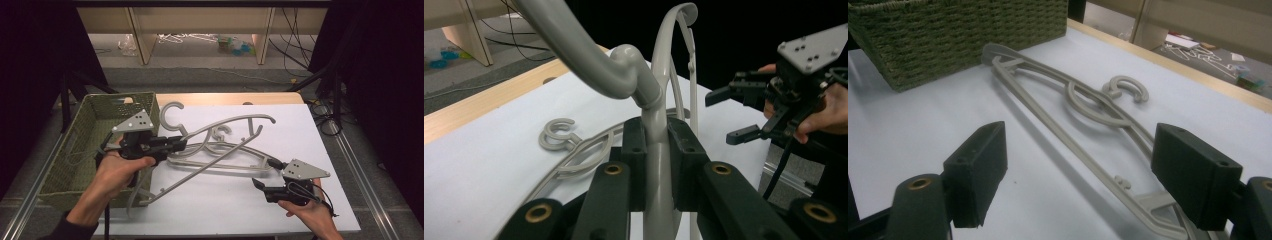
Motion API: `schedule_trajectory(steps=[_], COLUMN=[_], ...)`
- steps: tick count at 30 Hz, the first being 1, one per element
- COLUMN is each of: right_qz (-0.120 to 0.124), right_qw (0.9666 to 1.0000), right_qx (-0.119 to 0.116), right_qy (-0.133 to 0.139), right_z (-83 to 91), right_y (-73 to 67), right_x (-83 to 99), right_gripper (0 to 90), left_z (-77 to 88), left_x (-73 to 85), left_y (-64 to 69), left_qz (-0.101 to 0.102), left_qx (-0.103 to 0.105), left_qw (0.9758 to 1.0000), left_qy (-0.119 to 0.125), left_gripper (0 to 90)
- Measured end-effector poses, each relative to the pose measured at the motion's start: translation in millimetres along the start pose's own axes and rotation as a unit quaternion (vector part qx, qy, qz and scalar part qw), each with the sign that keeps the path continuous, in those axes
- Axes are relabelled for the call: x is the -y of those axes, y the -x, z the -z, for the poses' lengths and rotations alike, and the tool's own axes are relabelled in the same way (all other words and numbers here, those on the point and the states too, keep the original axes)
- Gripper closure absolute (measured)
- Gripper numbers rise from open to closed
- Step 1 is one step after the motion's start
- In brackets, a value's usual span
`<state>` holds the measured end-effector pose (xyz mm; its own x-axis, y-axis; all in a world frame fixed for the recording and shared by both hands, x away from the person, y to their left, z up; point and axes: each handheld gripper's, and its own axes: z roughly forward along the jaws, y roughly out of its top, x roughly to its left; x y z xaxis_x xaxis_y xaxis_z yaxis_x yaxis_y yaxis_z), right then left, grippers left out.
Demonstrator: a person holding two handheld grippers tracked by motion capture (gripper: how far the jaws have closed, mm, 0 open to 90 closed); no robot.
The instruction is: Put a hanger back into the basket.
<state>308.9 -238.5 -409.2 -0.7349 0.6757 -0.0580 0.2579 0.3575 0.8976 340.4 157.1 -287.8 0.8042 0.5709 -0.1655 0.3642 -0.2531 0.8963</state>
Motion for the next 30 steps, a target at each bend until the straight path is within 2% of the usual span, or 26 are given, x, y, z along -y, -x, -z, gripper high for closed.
schedule_trajectory(steps=[3, 5, 6, 8, 11, 12, 14, 15, 16, 17, 19, 20, 21, 22, 23, 24, 26, 28, 30], right_qz=[-0.001, -0.001, -0.001, 0.001, 0.0, 0.0, -0.003, -0.003, -0.001, -0.001, -0.003, -0.002, -0.002, 0.001, 0.001, -0.001, -0.002, 0.0, -0.004], right_qw=[1.0, 1.0, 1.0, 1.0, 1.0, 1.0, 0.9999, 0.9999, 0.9999, 0.9999, 0.9999, 0.9999, 0.9999, 0.9998, 0.9998, 0.9999, 0.9999, 0.9999, 0.9998], right_qx=[0.001, -0.001, -0.001, -0.005, -0.002, -0.002, -0.005, -0.005, -0.008, -0.008, -0.007, -0.008, -0.008, -0.01, -0.01, -0.008, -0.007, -0.006, -0.009], right_qy=[-0.008, -0.004, -0.004, -0.006, -0.007, -0.007, -0.009, -0.009, -0.011, -0.011, -0.013, -0.013, -0.013, -0.019, -0.019, -0.015, -0.013, -0.013, -0.02], right_z=[0.8, -0.2, -0.2, -1.7, -2.7, -2.7, -2.0, -2.0, -2.2, -2.2, -3.0, -3.6, -3.6, -4.3, -4.3, -6.2, -6.8, -7.0, -6.6], right_y=[0.8, 0.7, 0.7, 0.2, 0.9, 0.9, 1.5, 1.5, 1.5, 1.5, 1.6, 1.3, 1.3, 1.1, 1.1, 1.3, 1.1, 0.8, 0.7], right_x=[3.1, 3.3, 3.3, 3.8, 5.1, 5.1, 4.6, 4.6, 5.1, 5.1, 4.8, 5.3, 5.3, 6.4, 6.4, 6.6, 6.3, 6.8, 6.2], right_gripper=[23.3, 23.4, 23.4, 23.3, 23.4, 23.4, 23.4, 23.4, 23.4, 23.4, 23.4, 23.4, 23.4, 23.5, 23.5, 23.5, 23.5, 23.5, 23.4], left_z=[13.3, 20.0, 20.0, 31.3, 41.4, 41.4, 49.1, 49.1, 53.9, 53.9, 59.2, 64.7, 64.7, 70.4, 70.4, 76.6, 80.0, 86.4, 95.7], left_x=[-7.2, -10.0, -10.0, -11.7, -9.7, -9.7, -4.8, -4.8, -1.5, -1.5, 1.9, 5.3, 5.3, 8.6, 8.6, 11.9, 13.8, 17.3, 22.1], left_y=[-11.2, -19.1, -19.1, -31.9, -45.6, -45.6, -59.2, -59.2, -67.5, -67.5, -76.4, -85.8, -85.8, -94.8, -94.8, -103.0, -107.6, -114.8, -126.7], left_qz=[0.01, 0.014, 0.014, 0.023, 0.036, 0.036, 0.048, 0.048, 0.06, 0.06, 0.069, 0.076, 0.076, 0.085, 0.085, 0.089, 0.091, 0.098, 0.095], left_qx=[-0.013, -0.025, -0.025, -0.044, -0.063, -0.063, -0.077, -0.077, -0.085, -0.085, -0.093, -0.1, -0.1, -0.112, -0.112, -0.125, -0.13, -0.143, -0.164], left_qw=[0.9999, 0.9996, 0.9996, 0.9988, 0.9973, 0.9973, 0.9958, 0.9958, 0.9945, 0.9945, 0.9932, 0.9918, 0.9918, 0.9897, 0.9897, 0.9878, 0.987, 0.9843, 0.9812], left_qy=[0.002, 0.003, 0.003, 0.005, 0.011, 0.011, 0.013, 0.013, 0.015, 0.015, 0.018, 0.023, 0.023, 0.025, 0.025, 0.027, 0.028, 0.034, 0.036], left_gripper=[79.3, 79.3, 79.3, 79.3, 79.3, 79.3, 79.3, 79.3, 79.2, 79.3, 79.3, 79.3, 79.3, 79.3, 79.2, 79.2, 79.2, 79.2, 79.2])
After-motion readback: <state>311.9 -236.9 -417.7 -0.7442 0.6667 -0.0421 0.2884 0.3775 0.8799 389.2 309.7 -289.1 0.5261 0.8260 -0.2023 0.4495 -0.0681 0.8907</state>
